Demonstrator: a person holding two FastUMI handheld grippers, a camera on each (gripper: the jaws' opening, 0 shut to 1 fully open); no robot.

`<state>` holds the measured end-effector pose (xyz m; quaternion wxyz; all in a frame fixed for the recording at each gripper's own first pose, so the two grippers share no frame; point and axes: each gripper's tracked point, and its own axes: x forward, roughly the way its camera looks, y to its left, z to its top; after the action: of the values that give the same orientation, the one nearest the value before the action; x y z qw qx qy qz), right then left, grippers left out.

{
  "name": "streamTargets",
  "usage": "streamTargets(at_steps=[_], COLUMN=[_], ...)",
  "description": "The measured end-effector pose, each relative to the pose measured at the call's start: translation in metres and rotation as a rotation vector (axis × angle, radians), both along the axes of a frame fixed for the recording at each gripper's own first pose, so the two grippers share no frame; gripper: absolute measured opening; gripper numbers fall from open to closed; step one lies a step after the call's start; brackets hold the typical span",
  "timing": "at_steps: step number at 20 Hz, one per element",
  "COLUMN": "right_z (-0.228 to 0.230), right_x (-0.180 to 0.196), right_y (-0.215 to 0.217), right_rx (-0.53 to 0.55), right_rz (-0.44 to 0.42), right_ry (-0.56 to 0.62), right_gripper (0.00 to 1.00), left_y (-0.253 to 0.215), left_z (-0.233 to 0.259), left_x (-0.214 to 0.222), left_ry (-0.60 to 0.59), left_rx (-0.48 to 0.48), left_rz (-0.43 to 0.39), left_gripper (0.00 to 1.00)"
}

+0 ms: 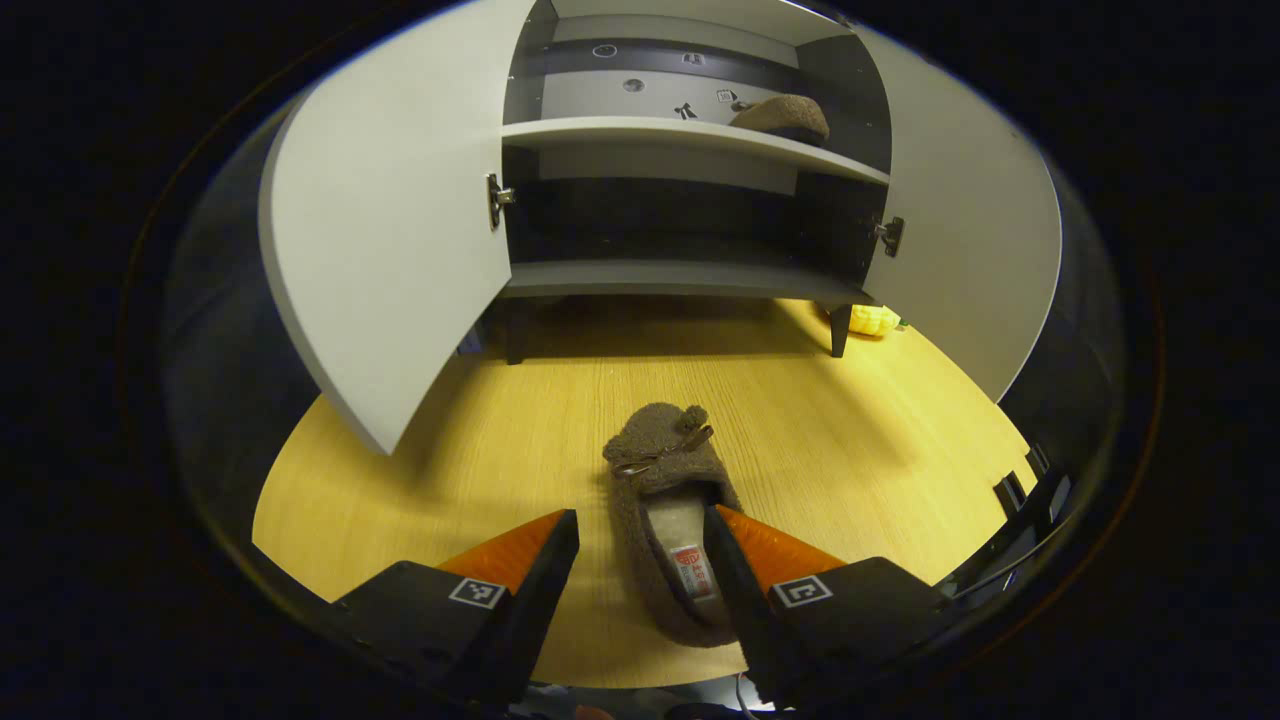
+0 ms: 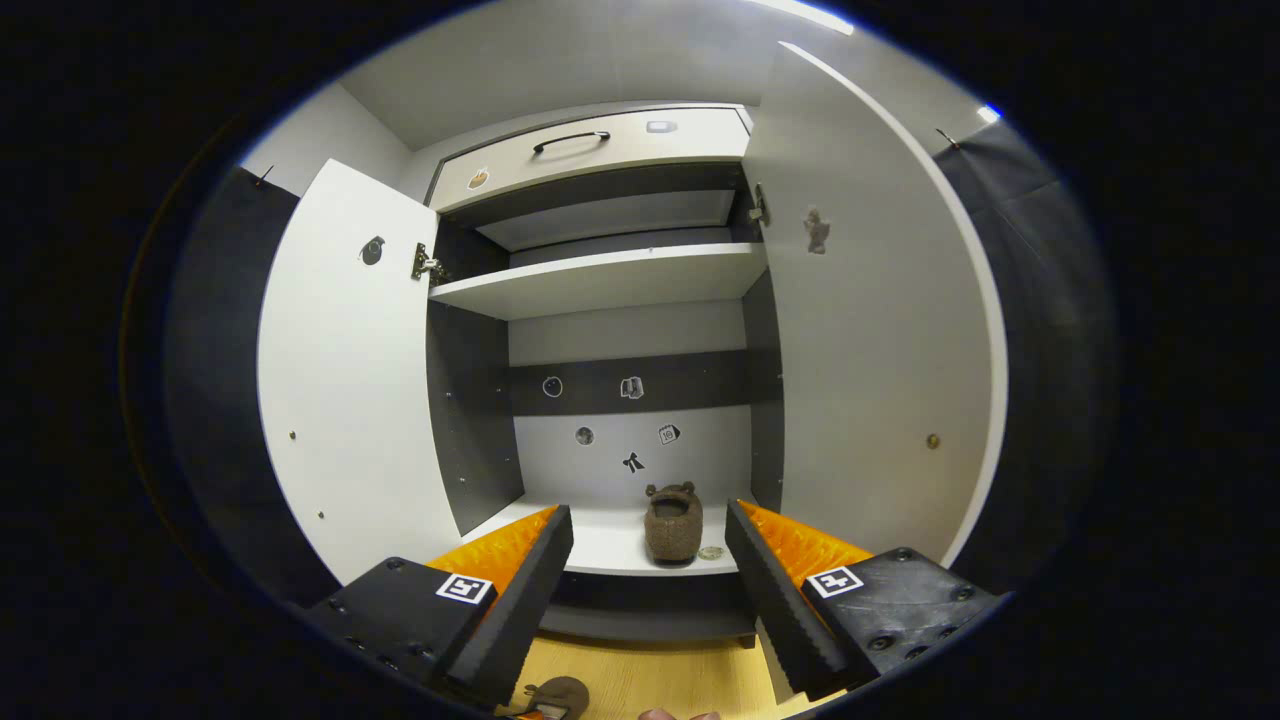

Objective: Grab one shoe with the right hand and put it into the shoe cabinet, grab the other shoe with the left hand and put it into the shoe cabinet; then close the right door with the right hand and the left door with the left hand.

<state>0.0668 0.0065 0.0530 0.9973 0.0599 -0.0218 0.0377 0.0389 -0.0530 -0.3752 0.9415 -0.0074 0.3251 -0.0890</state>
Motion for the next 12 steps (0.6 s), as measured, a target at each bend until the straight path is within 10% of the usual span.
streamTargets(at_steps=[12], right_z=[-0.006], right_x=[-0.057], right_y=[-0.050], right_rx=[-0.062], right_rz=[-0.079], right_ry=[0.038], right_gripper=[0.98], left_y=[0.001], left_z=[-0.053], left_x=[0.074], left_ry=[-0.046], left_rx=[0.160], left_rz=[-0.034], left_gripper=[0.35])
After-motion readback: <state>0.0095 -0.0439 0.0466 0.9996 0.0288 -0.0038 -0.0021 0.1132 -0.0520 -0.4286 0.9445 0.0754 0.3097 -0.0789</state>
